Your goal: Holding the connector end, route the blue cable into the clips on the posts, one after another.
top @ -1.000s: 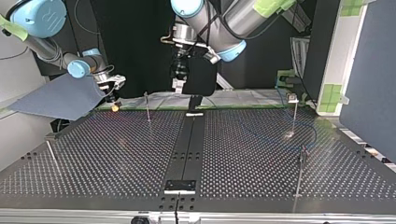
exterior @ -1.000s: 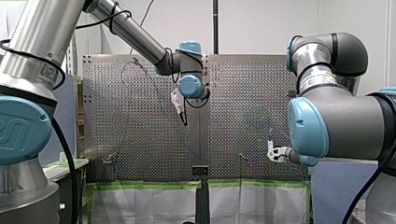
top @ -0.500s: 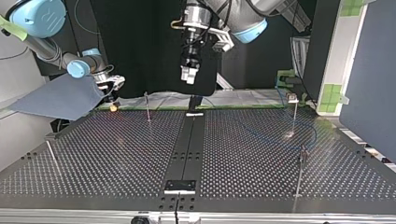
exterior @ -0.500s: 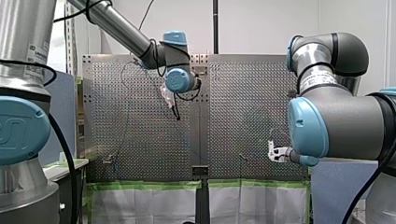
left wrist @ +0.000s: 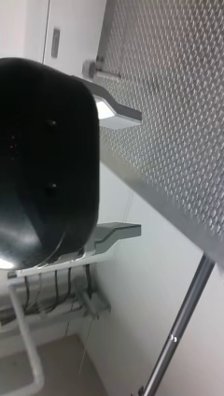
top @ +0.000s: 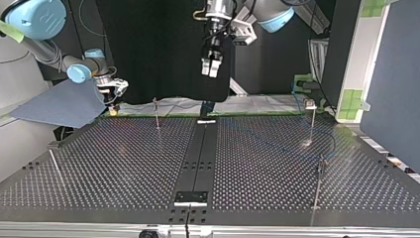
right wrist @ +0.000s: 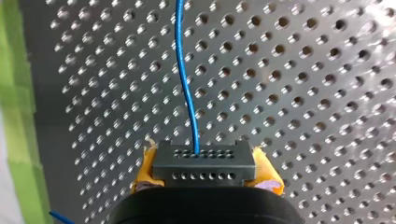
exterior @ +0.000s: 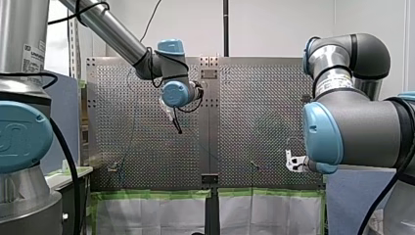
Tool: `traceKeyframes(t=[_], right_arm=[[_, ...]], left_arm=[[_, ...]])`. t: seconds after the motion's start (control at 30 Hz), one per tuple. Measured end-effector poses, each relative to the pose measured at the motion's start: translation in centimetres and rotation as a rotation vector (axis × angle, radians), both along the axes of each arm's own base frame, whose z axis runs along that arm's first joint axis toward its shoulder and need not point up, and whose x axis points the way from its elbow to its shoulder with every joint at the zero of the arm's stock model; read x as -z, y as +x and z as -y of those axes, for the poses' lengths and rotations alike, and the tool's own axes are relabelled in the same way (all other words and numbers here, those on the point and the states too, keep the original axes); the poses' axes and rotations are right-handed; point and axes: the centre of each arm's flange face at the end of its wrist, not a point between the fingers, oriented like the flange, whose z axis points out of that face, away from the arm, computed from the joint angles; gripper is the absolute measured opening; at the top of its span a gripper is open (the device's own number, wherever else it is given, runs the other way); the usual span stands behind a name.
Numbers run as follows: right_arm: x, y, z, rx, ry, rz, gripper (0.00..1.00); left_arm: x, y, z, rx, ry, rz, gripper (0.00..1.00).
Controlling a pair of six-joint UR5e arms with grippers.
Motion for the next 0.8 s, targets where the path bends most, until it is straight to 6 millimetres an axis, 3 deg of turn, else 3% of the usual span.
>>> traceKeyframes(t=[0.17,0.5,0.8], right_arm=[[-0.5,-0.3,-0.1,-0.002,0.007,-0.042,0.0],[-5.0,0.2,-0.5,-0.004,-0.033,-0.08,0.0],[-9.2,0.4,-1.3,0.021,-0.07,-0.084,0.0]], left_arm=[[4.1,-0.9,-0.6,0.003,0.046,-0.043,1.0],[12.0,-3.6,-2.8,0.008,0.131,-0.149,1.0],[15.3,-6.2,-5.8,0.005,0.207,-0.217,1.0]])
